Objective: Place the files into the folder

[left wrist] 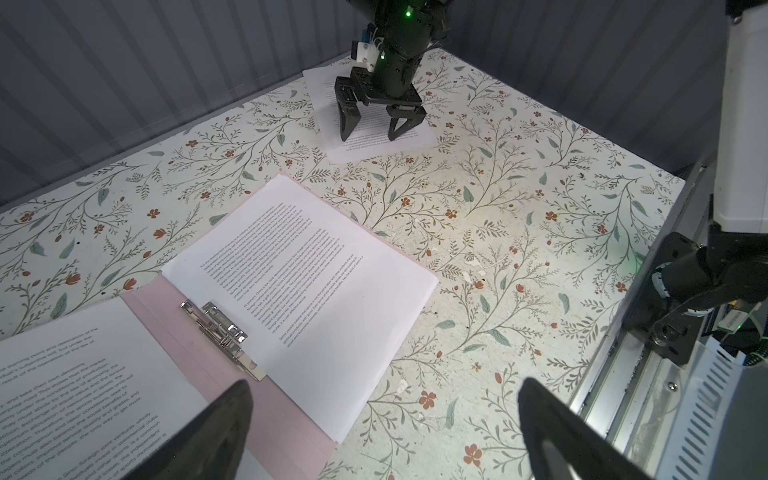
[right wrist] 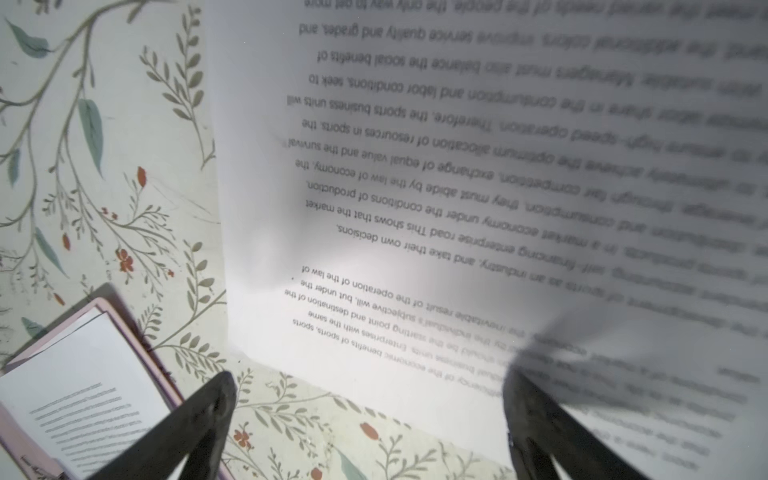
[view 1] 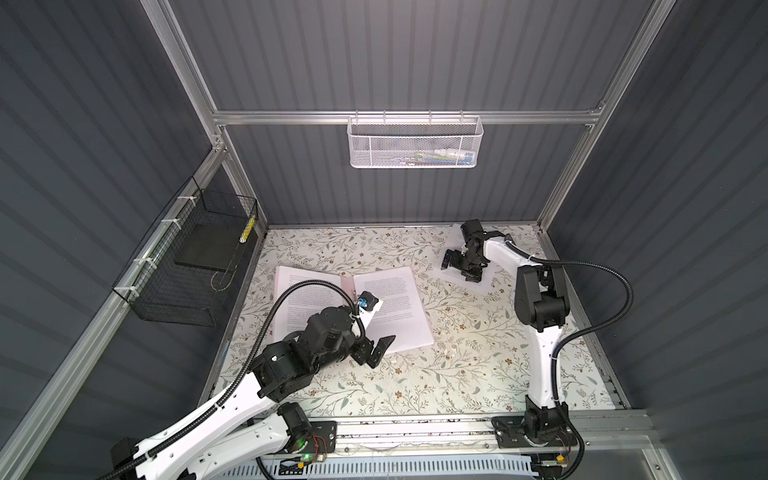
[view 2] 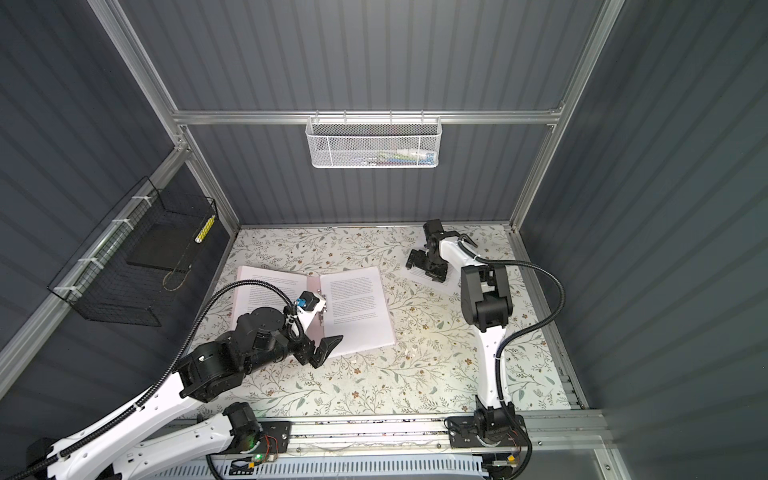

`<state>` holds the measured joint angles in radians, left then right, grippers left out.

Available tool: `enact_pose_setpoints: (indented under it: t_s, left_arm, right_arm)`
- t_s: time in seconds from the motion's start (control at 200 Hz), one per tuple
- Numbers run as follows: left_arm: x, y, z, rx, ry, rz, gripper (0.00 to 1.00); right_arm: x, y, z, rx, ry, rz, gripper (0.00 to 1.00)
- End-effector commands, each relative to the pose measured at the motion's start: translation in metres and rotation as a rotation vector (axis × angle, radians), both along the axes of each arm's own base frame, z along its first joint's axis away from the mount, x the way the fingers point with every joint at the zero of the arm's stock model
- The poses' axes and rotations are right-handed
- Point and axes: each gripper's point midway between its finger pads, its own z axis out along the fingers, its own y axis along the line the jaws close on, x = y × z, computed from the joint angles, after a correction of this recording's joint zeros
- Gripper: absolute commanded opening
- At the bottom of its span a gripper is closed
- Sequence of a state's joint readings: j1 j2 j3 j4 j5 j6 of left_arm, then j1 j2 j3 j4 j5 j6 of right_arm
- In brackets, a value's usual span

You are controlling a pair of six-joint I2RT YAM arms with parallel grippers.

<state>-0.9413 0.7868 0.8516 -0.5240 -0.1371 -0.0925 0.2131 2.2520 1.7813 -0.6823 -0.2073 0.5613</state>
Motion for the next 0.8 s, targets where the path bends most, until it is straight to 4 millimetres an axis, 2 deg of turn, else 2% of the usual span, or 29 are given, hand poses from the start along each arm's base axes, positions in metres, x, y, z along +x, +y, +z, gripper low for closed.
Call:
enact_pose_setpoints:
  t_s: [0.0, 0.09, 0.17, 0.3, 0.4, 0.535, 0.62, 0.7, 0.795]
  left_arm:
    - [0.0, 0.003, 0.01, -0.005, -0.022, 0.0, 1.0]
    - [0.0, 0.004, 0.01, -0.007, -0.024, 0.005, 1.0]
    - [0.001, 0.004, 0.01, -0.007, -0.025, 0.008, 1.0]
    - [0.003, 0.001, 0.012, -0.016, -0.021, 0.013, 1.0]
    - [0.004, -0.012, 0.018, -0.065, 0.013, -0.003, 1.0]
    - [0.006, -0.042, 0.021, -0.107, 0.107, -0.055, 1.0]
    - [0.011, -0.068, 0.015, -0.093, 0.171, -0.101, 1.0]
    - [0.022, -0.098, -0.004, -0.051, 0.252, -0.133, 1.0]
    - [0.033, -0.138, -0.03, -0.011, 0.358, -0.191, 1.0]
  right_arm:
    - [-0.034, 0.005, -0.019, 0.064, 0.102, -0.015, 0.99]
    - [-0.058, -0.002, -0.018, 0.08, 0.104, -0.027, 0.99]
    - [-0.086, -0.007, -0.018, 0.172, 0.115, -0.061, 0.99]
    - [-0.131, -0.026, -0.008, 0.278, 0.075, -0.147, 0.99]
    - [-0.169, -0.047, -0.001, 0.293, 0.043, -0.218, 0.99]
    - [-0.205, -0.077, 0.017, 0.284, -0.018, -0.318, 0.99]
    - [-0.226, -0.107, 0.023, 0.162, -0.05, -0.408, 0.99]
    - [-0.24, -0.128, 0.031, 0.097, -0.095, -0.473, 0.99]
    - [-0.24, -0.126, 0.043, 0.107, -0.172, -0.428, 0.99]
